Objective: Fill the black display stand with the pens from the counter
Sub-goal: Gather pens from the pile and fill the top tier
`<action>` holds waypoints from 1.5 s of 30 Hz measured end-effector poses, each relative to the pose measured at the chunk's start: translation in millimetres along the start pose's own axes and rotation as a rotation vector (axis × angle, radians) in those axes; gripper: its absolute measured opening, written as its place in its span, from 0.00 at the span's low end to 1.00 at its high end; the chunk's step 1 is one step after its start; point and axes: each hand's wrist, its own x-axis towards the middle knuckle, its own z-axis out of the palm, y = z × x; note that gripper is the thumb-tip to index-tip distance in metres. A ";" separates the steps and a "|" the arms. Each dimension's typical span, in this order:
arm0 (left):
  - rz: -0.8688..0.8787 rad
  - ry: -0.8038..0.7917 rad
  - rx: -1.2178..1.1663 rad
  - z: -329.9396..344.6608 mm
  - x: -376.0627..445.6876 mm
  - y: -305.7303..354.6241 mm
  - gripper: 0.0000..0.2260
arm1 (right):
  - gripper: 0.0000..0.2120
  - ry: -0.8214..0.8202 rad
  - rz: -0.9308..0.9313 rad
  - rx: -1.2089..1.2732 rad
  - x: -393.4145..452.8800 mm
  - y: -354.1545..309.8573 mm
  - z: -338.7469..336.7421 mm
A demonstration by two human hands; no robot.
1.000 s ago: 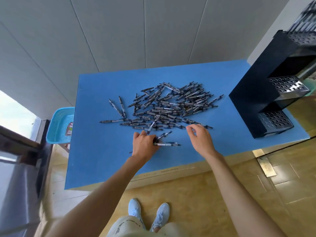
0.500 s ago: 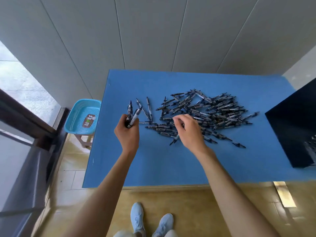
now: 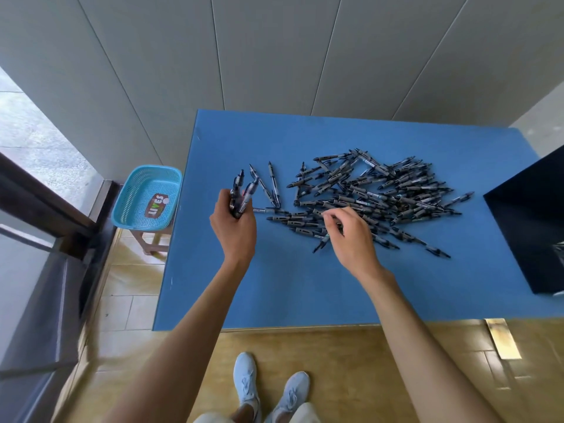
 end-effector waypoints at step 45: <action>-0.223 -0.498 0.094 28.3 -8.7 53.3 0.16 | 0.11 0.172 0.049 -0.080 -19.0 9.3 -70.6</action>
